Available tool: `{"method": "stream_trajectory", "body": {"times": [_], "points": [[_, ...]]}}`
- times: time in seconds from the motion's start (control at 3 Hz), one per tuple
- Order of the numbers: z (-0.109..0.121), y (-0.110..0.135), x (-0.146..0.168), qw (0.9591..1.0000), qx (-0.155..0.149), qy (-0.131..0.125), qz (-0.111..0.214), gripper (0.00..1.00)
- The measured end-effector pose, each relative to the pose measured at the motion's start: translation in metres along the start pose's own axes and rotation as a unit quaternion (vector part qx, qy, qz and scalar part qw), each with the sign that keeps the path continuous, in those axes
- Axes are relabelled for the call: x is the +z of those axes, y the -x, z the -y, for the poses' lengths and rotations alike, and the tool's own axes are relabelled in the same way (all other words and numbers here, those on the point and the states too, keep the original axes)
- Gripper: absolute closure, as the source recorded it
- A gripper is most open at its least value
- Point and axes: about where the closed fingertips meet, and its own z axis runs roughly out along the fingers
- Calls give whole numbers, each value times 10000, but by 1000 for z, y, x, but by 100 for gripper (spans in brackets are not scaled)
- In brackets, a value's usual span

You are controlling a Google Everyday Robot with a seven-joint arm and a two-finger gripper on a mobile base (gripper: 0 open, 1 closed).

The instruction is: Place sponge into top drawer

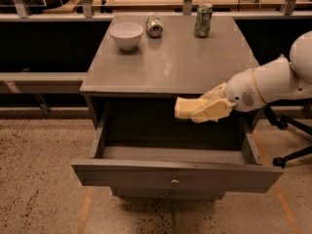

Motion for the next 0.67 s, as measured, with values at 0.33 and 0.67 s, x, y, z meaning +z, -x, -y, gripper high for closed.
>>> {"method": "stream_trajectory", "body": {"times": [0.33,0.67], "points": [[-7,-28,4,9994,336,-130,18,100],[-3,-68,20,9980,608,-170,101,100]]}}
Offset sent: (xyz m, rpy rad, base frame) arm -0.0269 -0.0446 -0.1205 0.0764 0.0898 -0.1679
